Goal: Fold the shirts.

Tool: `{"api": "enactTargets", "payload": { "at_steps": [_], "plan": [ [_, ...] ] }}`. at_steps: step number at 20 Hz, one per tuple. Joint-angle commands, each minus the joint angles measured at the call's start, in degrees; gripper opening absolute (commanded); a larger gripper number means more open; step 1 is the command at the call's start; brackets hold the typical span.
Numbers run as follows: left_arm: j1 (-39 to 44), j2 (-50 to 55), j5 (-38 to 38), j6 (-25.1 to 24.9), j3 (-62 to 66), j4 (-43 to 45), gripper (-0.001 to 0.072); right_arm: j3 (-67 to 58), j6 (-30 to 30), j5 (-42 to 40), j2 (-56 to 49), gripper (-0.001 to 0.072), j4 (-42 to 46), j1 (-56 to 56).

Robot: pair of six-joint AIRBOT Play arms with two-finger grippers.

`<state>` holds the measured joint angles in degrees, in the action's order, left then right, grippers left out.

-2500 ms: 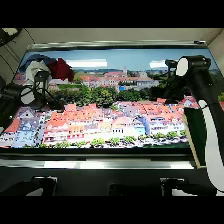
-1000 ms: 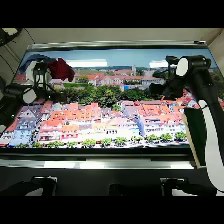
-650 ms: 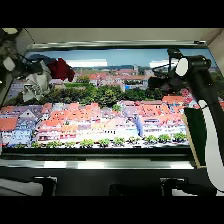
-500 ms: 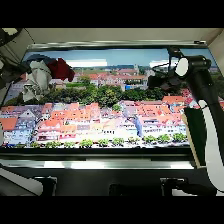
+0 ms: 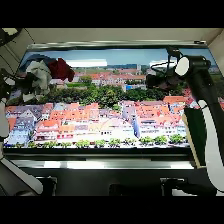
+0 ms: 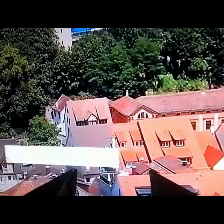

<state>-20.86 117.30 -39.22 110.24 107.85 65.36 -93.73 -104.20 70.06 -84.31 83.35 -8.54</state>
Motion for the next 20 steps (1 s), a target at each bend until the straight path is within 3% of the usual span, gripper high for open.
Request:
{"api": "enactTargets", "payload": {
  "at_steps": [1, 2, 3, 5, 6, 9, 12, 14, 20],
  "plan": [
    [1.0, 3.8, 4.2, -6.4, -0.4, -8.8, 0.0687, 0.0, 0.0, 0.6, 0.0, 0.0539, -1.8, 0.0],
    [1.2, 4.1, 4.2, -7.0, -0.4, -8.8, 0.0682, 0.0, 0.0, 1.3, 0.0, 0.0539, -2.5, 0.0],
    [1.2, 4.4, 4.0, -6.9, -0.4, -8.9, 0.0582, 0.0, 0.0, 2.2, 0.0, 0.0544, -3.6, 0.0],
    [1.2, 4.3, 2.8, -6.8, -0.3, -8.9, 0.0142, 0.0, 0.0, 4.2, 0.0, 0.0659, -5.6, 0.0],
    [1.2, 3.8, 1.8, -6.8, -0.3, -9.1, 0.0033, 0.0, 0.0, 5.2, 0.0, 0.0706, -6.2, 0.0],
    [1.7, -1.2, 1.3, -9.8, -0.2, -9.0, 0.0029, 0.0, 0.1, 6.5, 0.1, 0.0708, -5.9, 0.0],
    [3.3, -13.0, 1.5, -22.1, -0.2, -8.6, 0.0029, -0.1, 7.7, 7.5, 2.7, 0.0707, -5.1, 0.0],
    [5.3, -23.2, -2.6, -28.1, -0.2, -8.6, 0.0029, -0.2, 9.1, 8.1, 6.3, 0.0708, -1.6, 0.0],
    [22.1, -47.6, -16.0, -28.6, -0.2, -8.6, 0.0030, -0.2, 6.9, 7.7, 22.1, 0.0707, 4.8, 0.0]
  ]
}}
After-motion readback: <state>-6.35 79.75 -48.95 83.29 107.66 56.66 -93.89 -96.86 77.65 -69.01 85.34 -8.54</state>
